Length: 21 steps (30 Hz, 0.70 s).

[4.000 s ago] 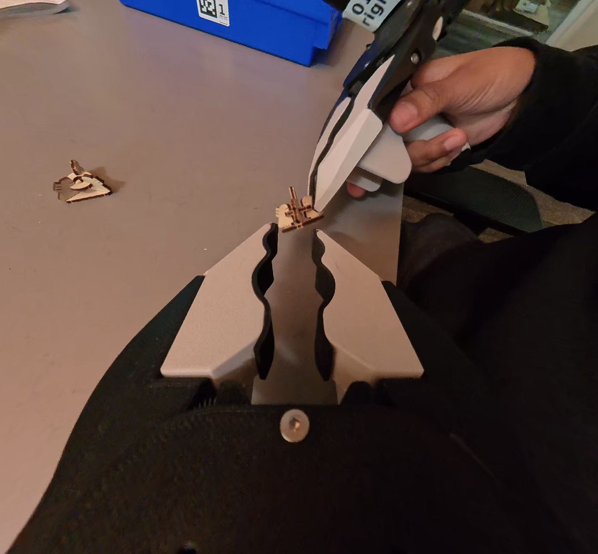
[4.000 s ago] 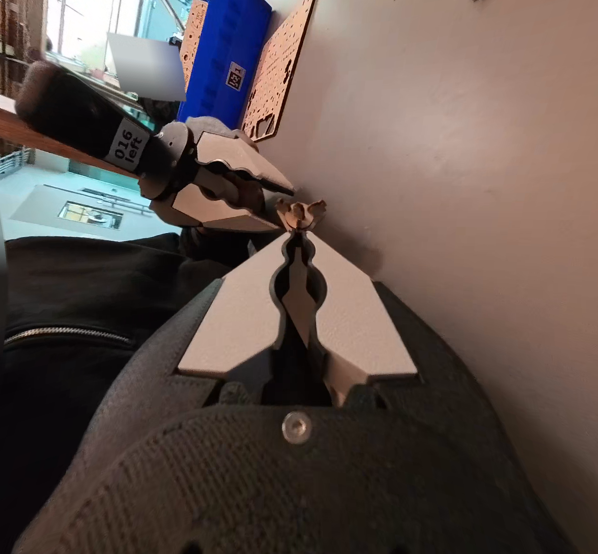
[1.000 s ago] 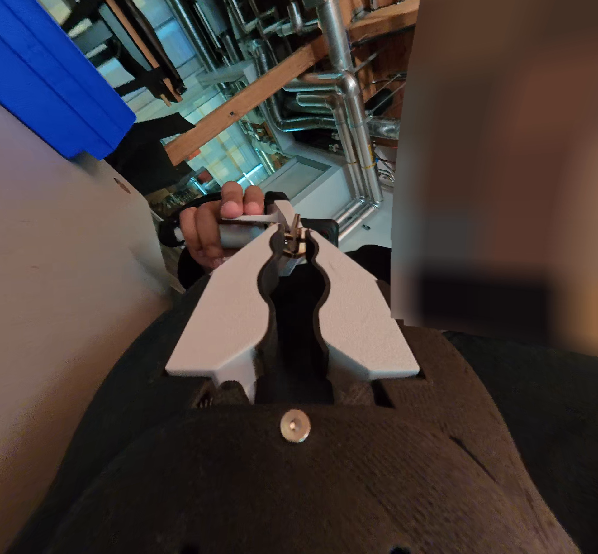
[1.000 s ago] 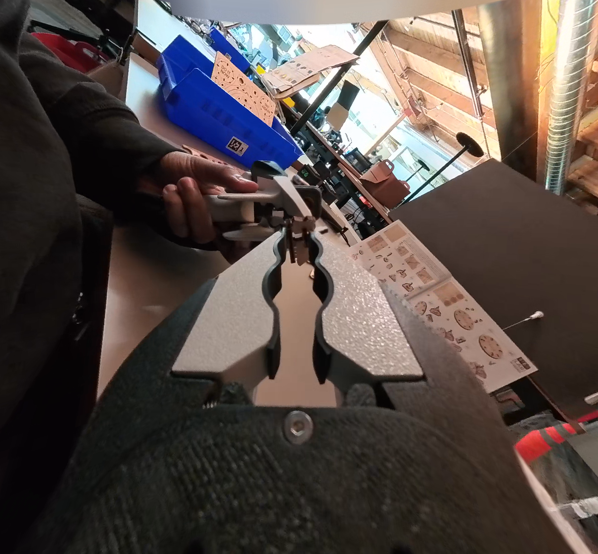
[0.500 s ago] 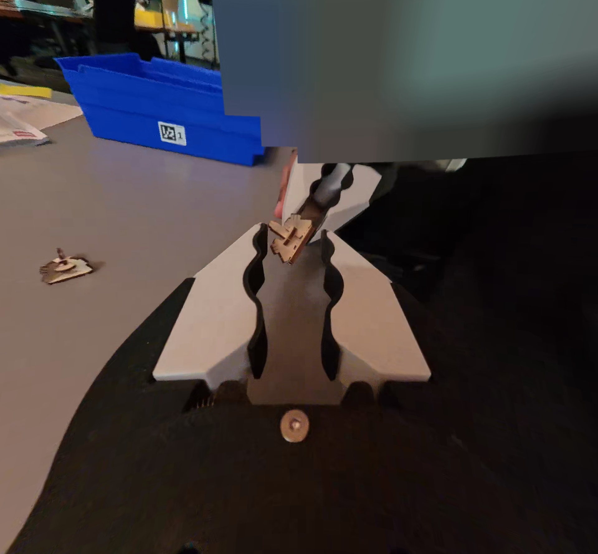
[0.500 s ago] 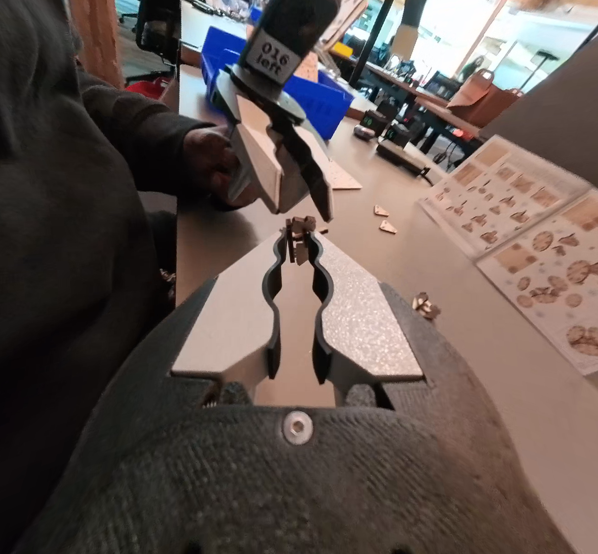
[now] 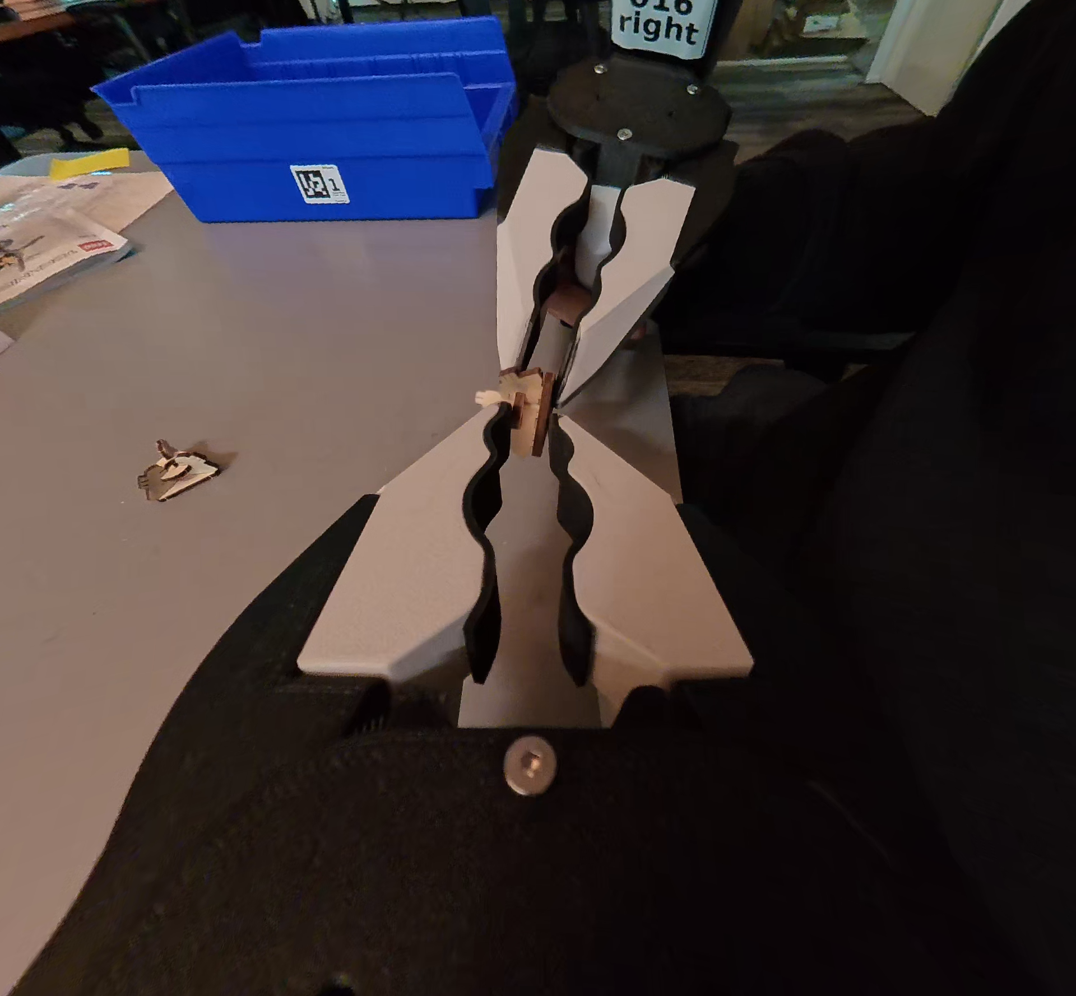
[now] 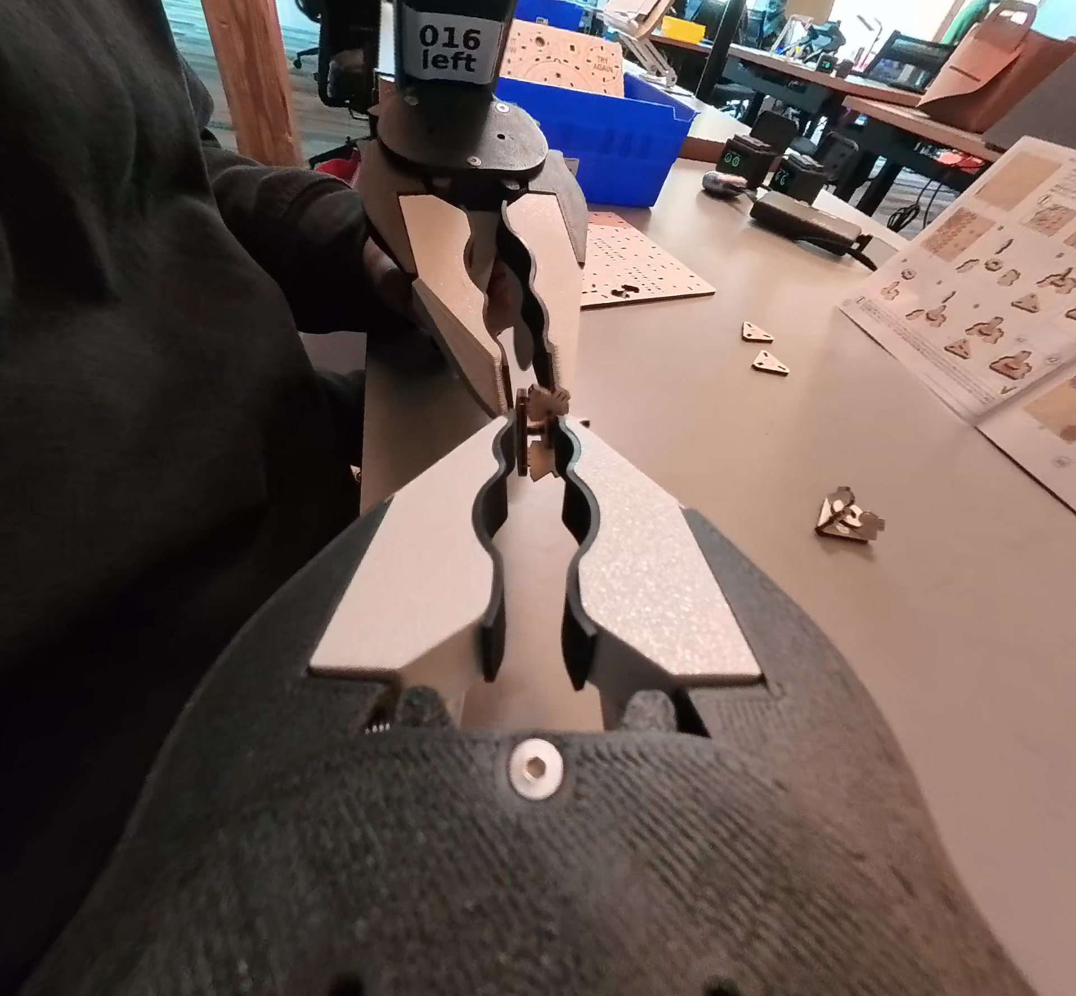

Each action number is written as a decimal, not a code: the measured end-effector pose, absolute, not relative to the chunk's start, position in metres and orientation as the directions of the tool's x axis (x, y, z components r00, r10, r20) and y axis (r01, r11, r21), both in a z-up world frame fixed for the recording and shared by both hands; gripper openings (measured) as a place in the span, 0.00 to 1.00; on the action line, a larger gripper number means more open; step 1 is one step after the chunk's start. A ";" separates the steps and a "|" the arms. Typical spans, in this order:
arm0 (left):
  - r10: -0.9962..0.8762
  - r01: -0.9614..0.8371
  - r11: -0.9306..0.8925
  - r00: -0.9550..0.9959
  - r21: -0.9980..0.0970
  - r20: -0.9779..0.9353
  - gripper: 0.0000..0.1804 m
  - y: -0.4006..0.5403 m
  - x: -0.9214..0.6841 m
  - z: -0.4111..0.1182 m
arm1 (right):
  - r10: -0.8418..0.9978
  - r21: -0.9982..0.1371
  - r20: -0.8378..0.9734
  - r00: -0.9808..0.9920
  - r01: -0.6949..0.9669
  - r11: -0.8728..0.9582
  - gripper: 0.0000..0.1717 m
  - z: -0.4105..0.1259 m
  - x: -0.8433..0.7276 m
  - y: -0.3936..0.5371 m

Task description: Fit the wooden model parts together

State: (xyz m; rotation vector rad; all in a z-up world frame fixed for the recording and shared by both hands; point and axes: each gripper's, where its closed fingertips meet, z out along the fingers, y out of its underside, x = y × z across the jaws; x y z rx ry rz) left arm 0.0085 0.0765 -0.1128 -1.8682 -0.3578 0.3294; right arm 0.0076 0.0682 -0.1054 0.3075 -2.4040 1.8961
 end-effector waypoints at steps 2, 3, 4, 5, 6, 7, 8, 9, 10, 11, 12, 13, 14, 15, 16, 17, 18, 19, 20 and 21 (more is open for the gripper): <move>0.403 0.072 -0.314 0.913 -0.947 -0.064 0.06 0.077 0.009 -0.113 | -0.120 -0.954 0.173 -0.978 -0.196 0.226 0.06 -0.106 0.008 0.068; 0.400 0.066 -0.317 0.914 -0.946 -0.070 0.06 0.077 0.009 -0.113 | -0.122 -0.954 0.174 -0.977 -0.198 0.226 0.06 -0.106 0.009 0.068; 0.397 0.060 -0.320 0.915 -0.946 -0.077 0.06 0.077 0.010 -0.113 | -0.124 -0.953 0.178 -0.976 -0.202 0.226 0.06 -0.106 0.009 0.068; 0.396 0.052 -0.321 0.914 -0.946 -0.085 0.06 0.077 0.010 -0.113 | -0.121 -0.951 0.189 -0.974 -0.213 0.225 0.06 -0.106 0.010 0.068; 0.395 0.042 -0.322 0.914 -0.946 -0.094 0.06 0.077 0.011 -0.113 | -0.117 -0.947 0.208 -0.971 -0.230 0.225 0.06 -0.107 0.010 0.069; 0.393 0.033 -0.325 0.914 -0.945 -0.103 0.06 0.077 0.011 -0.112 | -0.112 -0.940 0.233 -0.966 -0.253 0.229 0.06 -0.108 0.010 0.069; 0.392 0.026 -0.329 0.913 -0.944 -0.111 0.06 0.077 0.012 -0.113 | -0.109 -0.930 0.260 -0.959 -0.279 0.240 0.06 -0.109 0.010 0.069; 0.391 0.020 -0.337 0.912 -0.941 -0.120 0.06 0.077 0.012 -0.113 | -0.110 -0.918 0.285 -0.952 -0.304 0.256 0.07 -0.112 0.010 0.069; 0.393 0.015 -0.349 0.910 -0.937 -0.132 0.06 0.077 0.012 -0.115 | -0.111 -0.907 0.304 -0.946 -0.323 0.270 0.07 -0.113 0.010 0.070; 0.395 0.009 -0.358 0.908 -0.934 -0.142 0.06 0.078 0.011 -0.116 | -0.113 -0.900 0.316 -0.942 -0.335 0.279 0.07 -0.114 0.009 0.070; 0.396 0.004 -0.360 0.906 -0.933 -0.149 0.06 0.078 0.012 -0.116 | -0.115 -0.896 0.323 -0.940 -0.342 0.283 0.07 -0.114 0.009 0.070; 0.396 0.002 -0.361 0.906 -0.933 -0.151 0.06 0.078 0.012 -0.116 | -0.116 -0.894 0.327 -0.938 -0.347 0.284 0.07 -0.114 0.010 0.070; 0.395 0.004 -0.361 0.906 -0.932 -0.149 0.06 0.078 0.012 -0.116 | -0.117 -0.891 0.334 -0.935 -0.353 0.285 0.07 -0.114 0.010 0.071; 0.396 0.008 -0.362 0.907 -0.932 -0.146 0.06 0.078 0.012 -0.116 | -0.116 -0.887 0.343 -0.932 -0.362 0.286 0.06 -0.114 0.010 0.071; 0.397 0.010 -0.362 0.906 -0.932 -0.145 0.06 0.078 0.012 -0.116 | -0.115 -0.882 0.356 -0.928 -0.374 0.286 0.06 -0.115 0.009 0.070; 0.399 0.010 -0.362 0.905 -0.932 -0.145 0.06 0.078 0.011 -0.116 | -0.112 -0.877 0.369 -0.923 -0.386 0.287 0.06 -0.115 0.009 0.070; 0.401 0.009 -0.364 0.904 -0.931 -0.148 0.06 0.078 0.011 -0.116 | -0.110 -0.872 0.380 -0.918 -0.396 0.289 0.06 -0.115 0.009 0.070; 0.401 0.006 -0.367 0.903 -0.930 -0.152 0.06 0.078 0.011 -0.116 | -0.110 -0.868 0.388 -0.915 -0.402 0.291 0.06 -0.115 0.009 0.070; 0.401 0.005 -0.369 0.903 -0.930 -0.154 0.06 0.078 0.011 -0.117 | -0.110 -0.865 0.393 -0.913 -0.407 0.293 0.06 -0.115 0.009 0.071; 0.399 0.006 -0.371 0.904 -0.929 -0.153 0.06 0.078 0.011 -0.117 | -0.112 -0.863 0.396 -0.911 -0.411 0.295 0.06 -0.115 0.009 0.071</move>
